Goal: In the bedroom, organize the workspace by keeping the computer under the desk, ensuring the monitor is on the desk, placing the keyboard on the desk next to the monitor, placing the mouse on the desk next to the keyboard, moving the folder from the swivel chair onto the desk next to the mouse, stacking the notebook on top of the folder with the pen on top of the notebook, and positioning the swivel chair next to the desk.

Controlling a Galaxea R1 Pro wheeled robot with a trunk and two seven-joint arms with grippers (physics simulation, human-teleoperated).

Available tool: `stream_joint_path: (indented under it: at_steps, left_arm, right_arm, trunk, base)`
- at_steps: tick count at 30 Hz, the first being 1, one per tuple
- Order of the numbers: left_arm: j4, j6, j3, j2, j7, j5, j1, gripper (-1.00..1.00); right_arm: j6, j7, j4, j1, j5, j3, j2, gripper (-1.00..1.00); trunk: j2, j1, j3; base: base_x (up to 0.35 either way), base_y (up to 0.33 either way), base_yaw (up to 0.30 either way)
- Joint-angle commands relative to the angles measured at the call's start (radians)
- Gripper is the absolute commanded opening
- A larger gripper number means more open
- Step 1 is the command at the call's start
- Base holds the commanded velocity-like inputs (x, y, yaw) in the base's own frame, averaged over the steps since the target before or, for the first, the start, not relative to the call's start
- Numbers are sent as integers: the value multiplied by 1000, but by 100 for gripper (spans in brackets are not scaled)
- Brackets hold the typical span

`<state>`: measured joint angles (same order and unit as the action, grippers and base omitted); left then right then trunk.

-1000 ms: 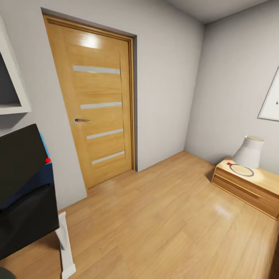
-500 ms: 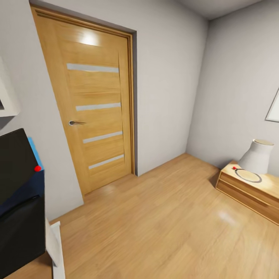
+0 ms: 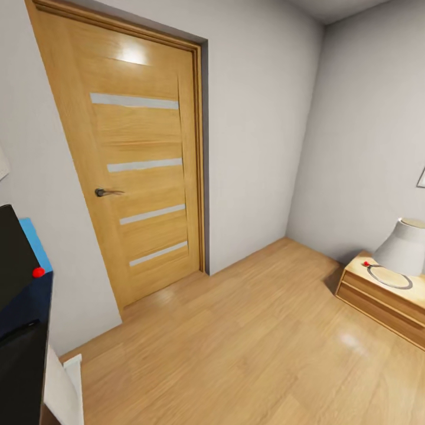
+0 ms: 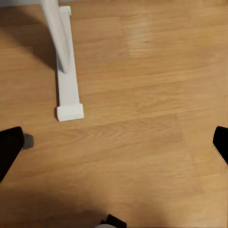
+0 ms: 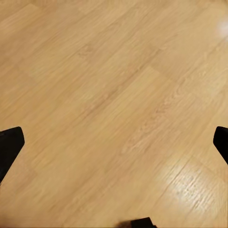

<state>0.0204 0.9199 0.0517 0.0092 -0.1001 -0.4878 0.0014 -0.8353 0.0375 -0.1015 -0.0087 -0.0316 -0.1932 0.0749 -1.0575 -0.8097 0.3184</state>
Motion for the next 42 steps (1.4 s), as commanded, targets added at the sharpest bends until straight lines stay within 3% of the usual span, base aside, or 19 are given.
stream_joint_path:
  at_steps: [1,42]
  left_arm:
    - [1,1,5,0,-10,-6,0,100]
    - [1,2,5,0,-10,-6,0,100]
  right_arm:
    - [-2,4,0,0,-4,-2,0,100]
    - [-8,2,0,0,-4,-2,-3,100]
  trunk:
    - [-1,-1,1]
    - [-1,-1,1]
  base:
    - [320,0,0]
    - [320,-71,0]
